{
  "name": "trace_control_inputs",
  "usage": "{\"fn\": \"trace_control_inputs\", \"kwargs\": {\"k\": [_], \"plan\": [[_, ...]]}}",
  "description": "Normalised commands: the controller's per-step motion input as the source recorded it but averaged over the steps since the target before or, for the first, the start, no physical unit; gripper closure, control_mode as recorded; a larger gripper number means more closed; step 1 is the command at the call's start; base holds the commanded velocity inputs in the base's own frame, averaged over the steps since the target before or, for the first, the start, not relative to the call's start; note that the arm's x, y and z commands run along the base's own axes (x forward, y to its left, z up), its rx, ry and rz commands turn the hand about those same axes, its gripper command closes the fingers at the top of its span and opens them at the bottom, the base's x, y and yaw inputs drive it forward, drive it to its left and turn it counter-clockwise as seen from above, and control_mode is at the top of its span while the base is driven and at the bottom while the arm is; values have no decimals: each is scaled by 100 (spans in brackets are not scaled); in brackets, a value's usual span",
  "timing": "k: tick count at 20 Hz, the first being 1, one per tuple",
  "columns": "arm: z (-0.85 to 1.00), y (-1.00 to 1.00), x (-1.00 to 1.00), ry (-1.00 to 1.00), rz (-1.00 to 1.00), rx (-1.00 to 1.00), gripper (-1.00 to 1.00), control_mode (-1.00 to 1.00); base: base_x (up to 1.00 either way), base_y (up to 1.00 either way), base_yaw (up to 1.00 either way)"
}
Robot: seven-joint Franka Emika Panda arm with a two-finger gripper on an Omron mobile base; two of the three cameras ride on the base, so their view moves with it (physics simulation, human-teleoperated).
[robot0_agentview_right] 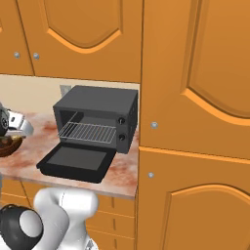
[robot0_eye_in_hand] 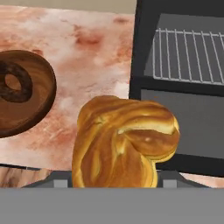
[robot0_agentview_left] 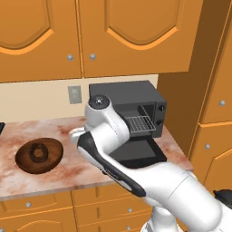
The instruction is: Pick up the heated bread from the toaster oven and place it in the bowl. Then move the bread bowl to the dining counter.
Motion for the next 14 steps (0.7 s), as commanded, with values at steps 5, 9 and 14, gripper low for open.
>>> {"fn": "trace_control_inputs", "kwargs": {"k": [5, 9, 14], "plan": [[-22, 83, 12, 19, 16, -11, 100, -100, 0, 0, 0], [-54, 78, 11, 6, 16, 0, 100, -100, 0, 0, 0], [-48, 71, 35, -2, 6, 0, 100, -100, 0, 0, 0]]}}
